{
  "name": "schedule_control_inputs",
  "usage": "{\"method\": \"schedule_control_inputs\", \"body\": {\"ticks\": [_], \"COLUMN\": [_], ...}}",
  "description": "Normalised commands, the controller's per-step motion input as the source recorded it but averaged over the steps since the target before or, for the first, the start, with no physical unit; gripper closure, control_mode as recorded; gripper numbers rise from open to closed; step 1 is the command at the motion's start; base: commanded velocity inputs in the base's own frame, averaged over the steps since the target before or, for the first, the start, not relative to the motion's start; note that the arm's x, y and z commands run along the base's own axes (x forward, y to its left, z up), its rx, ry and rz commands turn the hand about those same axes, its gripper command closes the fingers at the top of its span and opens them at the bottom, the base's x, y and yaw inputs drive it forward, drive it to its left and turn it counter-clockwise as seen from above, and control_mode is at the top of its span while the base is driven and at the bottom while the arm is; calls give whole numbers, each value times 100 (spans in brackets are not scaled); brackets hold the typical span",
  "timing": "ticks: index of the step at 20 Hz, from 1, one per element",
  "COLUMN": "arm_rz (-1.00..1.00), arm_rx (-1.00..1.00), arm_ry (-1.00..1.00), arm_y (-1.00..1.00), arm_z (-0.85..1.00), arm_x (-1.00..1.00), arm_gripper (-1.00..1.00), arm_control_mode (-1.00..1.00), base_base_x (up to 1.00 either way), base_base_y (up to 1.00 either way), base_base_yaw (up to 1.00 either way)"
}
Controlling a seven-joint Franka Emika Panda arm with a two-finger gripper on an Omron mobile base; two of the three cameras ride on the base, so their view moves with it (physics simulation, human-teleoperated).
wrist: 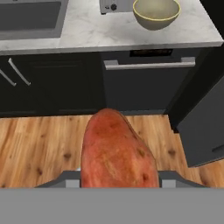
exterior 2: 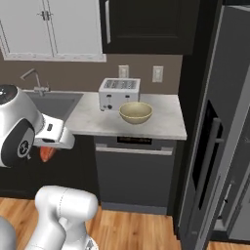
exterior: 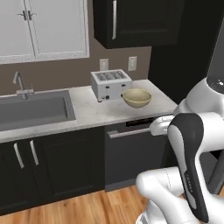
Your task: Take the sweet potato, orange, and garlic from the freezer and place them in the bowl on the counter.
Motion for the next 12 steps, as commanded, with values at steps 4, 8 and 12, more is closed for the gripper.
{"method": "schedule_control_inputs", "body": {"ticks": [4,8,12], "arm_rz": [0,0,0], "arm_rx": [0,0,0], "arm_ry": [0,0,0], "arm_y": [0,0,0], "arm_z": [0,0,0], "arm_x": [0,0,0], "arm_gripper": [100,100,100], "arm_control_mode": [100,100,100], "base_base_x": [41,45,52], "base_base_y": [-8,-13,-11], "base_base_yaw": [7,8,7]}}
